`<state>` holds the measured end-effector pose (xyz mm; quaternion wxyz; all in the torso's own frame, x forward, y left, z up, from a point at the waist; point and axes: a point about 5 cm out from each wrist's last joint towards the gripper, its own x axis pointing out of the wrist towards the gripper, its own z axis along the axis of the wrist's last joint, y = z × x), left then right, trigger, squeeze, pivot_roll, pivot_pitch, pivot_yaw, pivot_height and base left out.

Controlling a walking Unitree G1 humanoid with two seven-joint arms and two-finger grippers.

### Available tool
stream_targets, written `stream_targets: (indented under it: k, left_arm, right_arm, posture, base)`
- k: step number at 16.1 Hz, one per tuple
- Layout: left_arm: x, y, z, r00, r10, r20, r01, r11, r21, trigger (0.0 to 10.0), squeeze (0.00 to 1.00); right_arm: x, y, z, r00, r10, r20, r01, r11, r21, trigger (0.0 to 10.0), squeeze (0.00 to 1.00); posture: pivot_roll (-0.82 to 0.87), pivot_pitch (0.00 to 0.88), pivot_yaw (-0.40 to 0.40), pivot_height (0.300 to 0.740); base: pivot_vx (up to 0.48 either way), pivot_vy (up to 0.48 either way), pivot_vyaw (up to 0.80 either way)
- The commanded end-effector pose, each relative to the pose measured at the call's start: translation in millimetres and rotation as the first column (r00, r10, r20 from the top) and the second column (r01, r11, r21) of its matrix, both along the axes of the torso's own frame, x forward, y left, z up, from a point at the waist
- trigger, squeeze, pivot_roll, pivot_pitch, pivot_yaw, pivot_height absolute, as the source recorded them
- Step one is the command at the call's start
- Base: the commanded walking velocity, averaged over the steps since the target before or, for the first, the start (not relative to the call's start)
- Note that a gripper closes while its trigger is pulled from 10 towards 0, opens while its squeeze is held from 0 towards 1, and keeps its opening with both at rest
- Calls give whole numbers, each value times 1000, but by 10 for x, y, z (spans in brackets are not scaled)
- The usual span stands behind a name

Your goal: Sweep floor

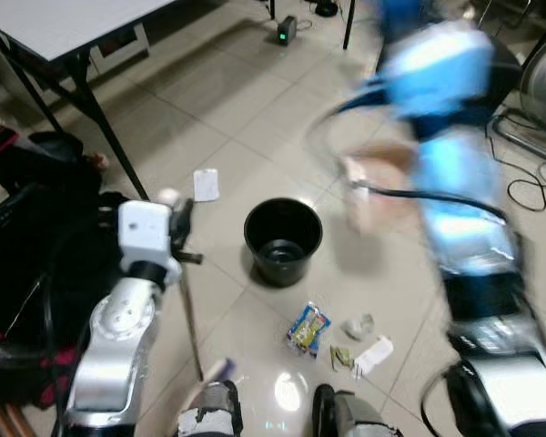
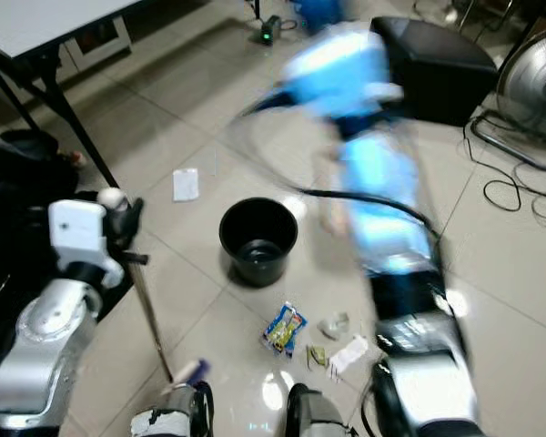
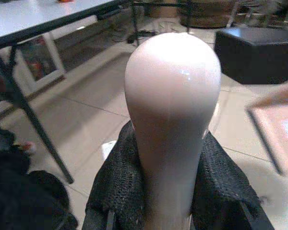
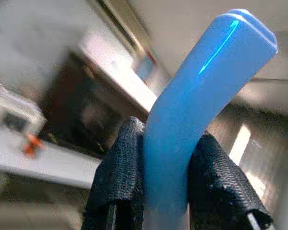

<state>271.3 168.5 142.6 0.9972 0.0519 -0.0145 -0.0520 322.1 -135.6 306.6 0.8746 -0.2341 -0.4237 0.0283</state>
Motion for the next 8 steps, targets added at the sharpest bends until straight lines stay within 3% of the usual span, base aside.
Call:
stream_targets:
  k: [1,3,5,6,8]
  left_arm:
    - [38,-72,28,999,-39,20,38,999,11,10000,0]
    - [87,-101,41,999,-43,31,43,999,0,10000,0]
    - [131,-118,83,998,-38,54,39,999,-20,10000,0]
    - [172,-149,132,997,-42,70,45,998,-39,10000,0]
    - [220,-238,201,993,-70,93,75,996,-52,10000,0]
  right_arm:
    - [-129,-317,8,990,-126,-55,128,991,25,10000,0]
    - [-211,-559,-167,962,-211,-173,227,971,80,10000,0]
    - [-275,-642,-341,936,-242,-256,270,959,84,10000,0]
    - [-311,-722,-470,912,-237,-336,316,926,206,10000,0]
    - [-406,-789,-591,888,-289,-358,368,913,176,10000,0]
  posture:
    - [-63,154,53,740]
    - [-78,152,64,740]
    - [-84,149,69,740]
    - [-87,148,73,740]
    - [-82,147,79,740]
  base:
    - [0,0,0]
    - [0,0,0]
    - [0,0,0]
    - [0,0,0]
    - [0,0,-800]
